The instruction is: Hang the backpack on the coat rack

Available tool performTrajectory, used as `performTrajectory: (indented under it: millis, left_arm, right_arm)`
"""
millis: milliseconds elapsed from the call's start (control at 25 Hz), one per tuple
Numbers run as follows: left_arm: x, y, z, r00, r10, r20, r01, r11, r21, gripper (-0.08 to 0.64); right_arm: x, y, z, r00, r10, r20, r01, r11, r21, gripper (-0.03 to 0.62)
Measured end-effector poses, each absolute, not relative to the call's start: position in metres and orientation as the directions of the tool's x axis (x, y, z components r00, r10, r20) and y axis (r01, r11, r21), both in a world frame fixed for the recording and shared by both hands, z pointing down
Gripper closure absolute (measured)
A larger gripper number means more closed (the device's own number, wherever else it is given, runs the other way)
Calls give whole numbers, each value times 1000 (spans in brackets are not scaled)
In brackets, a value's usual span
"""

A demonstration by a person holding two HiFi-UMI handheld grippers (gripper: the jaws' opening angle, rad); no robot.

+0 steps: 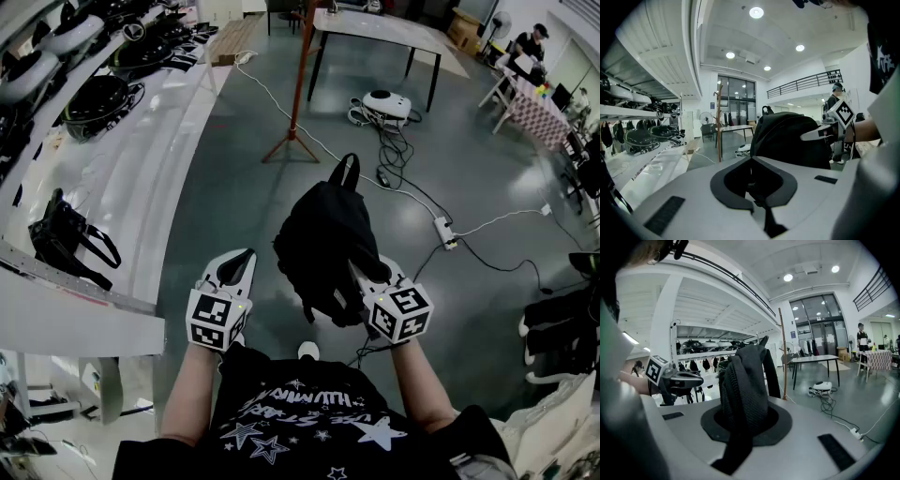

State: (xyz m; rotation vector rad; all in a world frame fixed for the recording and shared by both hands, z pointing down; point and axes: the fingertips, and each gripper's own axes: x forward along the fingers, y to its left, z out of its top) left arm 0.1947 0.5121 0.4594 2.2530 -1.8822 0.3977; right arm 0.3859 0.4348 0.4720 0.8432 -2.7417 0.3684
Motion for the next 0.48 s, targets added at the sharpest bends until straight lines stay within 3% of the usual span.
performTrajectory:
  millis: [480]
  left_arm:
    - [197, 497, 458, 133, -938, 321, -989, -148, -20, 540]
  right_arm:
    - [385, 412, 464, -816, -506, 280, -562, 809, -174, 541]
